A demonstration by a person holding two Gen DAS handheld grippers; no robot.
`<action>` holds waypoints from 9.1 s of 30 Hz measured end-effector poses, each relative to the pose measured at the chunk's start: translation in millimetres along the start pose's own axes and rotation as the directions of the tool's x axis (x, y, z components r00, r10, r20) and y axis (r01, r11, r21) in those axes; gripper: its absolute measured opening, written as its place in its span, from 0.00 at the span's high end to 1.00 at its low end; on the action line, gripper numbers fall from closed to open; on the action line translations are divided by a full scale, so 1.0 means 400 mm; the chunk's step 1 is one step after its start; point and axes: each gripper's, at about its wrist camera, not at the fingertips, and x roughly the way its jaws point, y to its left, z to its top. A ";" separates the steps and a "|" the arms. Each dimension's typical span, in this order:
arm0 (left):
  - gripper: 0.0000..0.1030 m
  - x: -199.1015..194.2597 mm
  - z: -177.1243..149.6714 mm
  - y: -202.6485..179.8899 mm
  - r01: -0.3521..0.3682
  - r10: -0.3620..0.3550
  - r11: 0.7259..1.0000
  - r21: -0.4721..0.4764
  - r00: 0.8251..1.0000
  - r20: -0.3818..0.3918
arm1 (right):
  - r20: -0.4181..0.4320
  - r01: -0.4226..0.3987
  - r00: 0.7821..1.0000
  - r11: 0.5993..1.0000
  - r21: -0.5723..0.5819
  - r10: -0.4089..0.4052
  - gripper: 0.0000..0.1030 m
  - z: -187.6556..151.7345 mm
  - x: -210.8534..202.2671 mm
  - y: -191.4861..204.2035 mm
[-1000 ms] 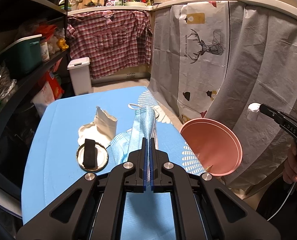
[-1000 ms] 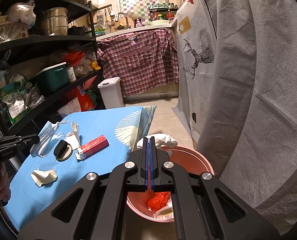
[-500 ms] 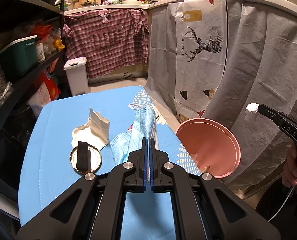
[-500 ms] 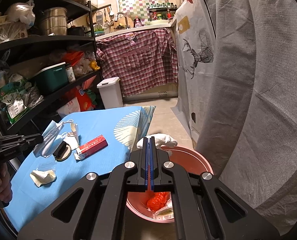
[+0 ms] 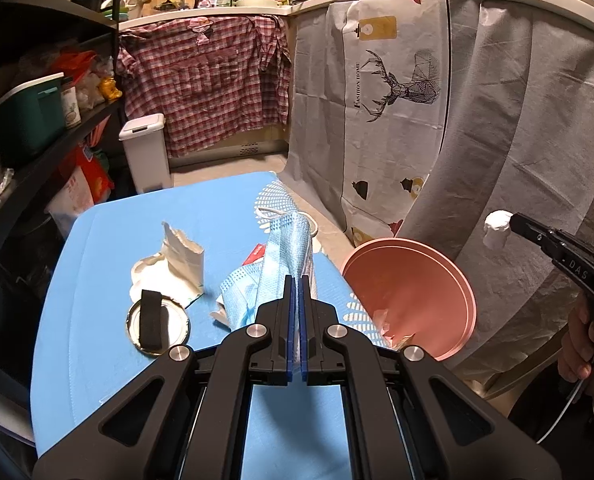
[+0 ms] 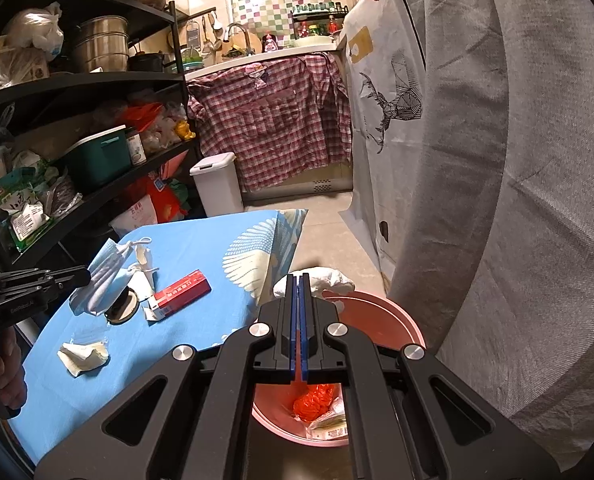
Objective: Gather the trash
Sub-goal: 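Carry the face mask and white tissue over the pink bin with both tools, then open both tools to drop the mask and tissue into the bin, then move both open tools back over the trash on the table, then grasp the red medicine box with the right tool while the left tool grasps the black strap, then carry the red box and black strap over the pink bin with both tools, then open both tools to drop the box and strap into the bin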
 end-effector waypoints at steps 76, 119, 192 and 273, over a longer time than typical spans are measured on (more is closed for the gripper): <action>0.78 -0.111 -0.013 0.403 -0.195 0.205 0.965 -0.177 0.978 0.040 | 0.058 -0.052 0.997 0.993 -0.104 0.058 0.58 0.043 0.003 0.219; 0.78 -0.002 -0.048 0.476 -0.159 0.158 0.963 -0.216 0.987 -0.019 | -0.430 -0.062 0.902 0.998 -0.025 0.045 0.28 -0.121 0.600 0.514; 0.97 -0.058 -0.080 0.221 -0.089 0.088 0.994 -0.061 0.996 -0.026 | -0.162 -0.204 0.970 0.968 -0.149 0.180 0.68 0.022 0.069 0.313; 0.97 0.245 0.045 -0.234 0.184 -0.173 0.979 0.087 0.978 -0.115 | -0.065 0.077 0.995 0.991 0.109 -0.070 0.67 -0.005 0.095 -0.100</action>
